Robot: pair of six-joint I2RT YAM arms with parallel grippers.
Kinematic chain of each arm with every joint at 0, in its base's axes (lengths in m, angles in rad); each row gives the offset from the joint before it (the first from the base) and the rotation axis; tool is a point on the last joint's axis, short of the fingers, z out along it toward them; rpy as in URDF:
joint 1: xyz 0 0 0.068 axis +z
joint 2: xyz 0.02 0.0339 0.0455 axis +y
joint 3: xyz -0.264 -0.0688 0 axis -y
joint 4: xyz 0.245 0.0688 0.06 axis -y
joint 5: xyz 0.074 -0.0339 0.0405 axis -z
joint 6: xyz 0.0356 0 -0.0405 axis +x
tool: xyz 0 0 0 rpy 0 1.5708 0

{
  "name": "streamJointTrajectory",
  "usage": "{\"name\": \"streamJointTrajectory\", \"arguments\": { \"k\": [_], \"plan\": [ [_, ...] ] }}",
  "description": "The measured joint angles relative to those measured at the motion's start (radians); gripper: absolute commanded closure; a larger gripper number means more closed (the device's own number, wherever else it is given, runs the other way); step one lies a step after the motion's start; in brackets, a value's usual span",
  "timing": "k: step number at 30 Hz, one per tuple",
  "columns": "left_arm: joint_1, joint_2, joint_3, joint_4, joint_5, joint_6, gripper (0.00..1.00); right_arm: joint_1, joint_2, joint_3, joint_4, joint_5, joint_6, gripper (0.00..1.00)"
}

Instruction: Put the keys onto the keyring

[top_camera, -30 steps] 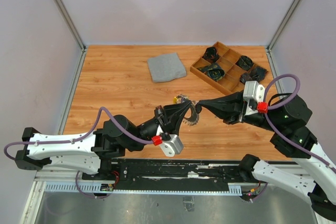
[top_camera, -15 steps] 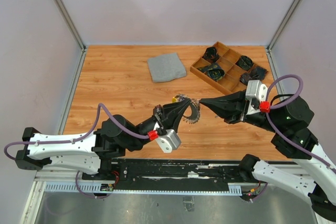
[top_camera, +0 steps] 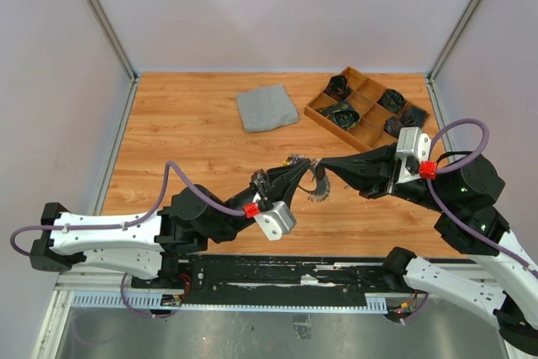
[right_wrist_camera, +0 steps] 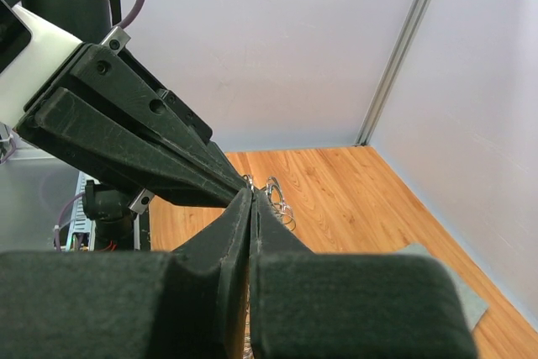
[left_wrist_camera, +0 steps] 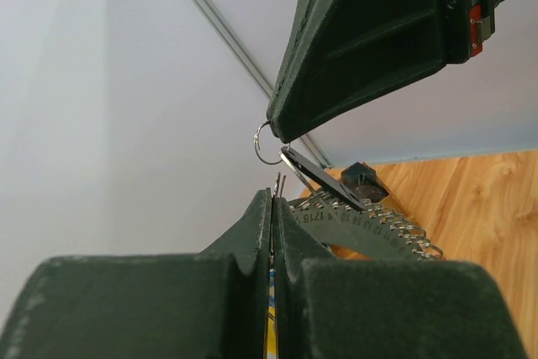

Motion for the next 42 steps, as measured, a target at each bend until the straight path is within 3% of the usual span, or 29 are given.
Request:
{"name": "streamJointTrajectory", "arguments": {
  "k": [13,32,42],
  "plan": [
    [0.000,0.002,0.003,0.020,-0.027,-0.050,1.00,0.000,-0.007,-0.011,-0.023,0.037,0.005,0.99],
    [0.000,0.002,0.003,0.045,-0.051,-0.156,1.00,0.000,0.002,0.151,-0.336,0.117,-0.143,0.99],
    [0.000,0.019,0.003,0.045,-0.053,-0.182,1.00,0.000,0.047,0.138,-0.322,0.066,-0.150,0.99]
  ]
}}
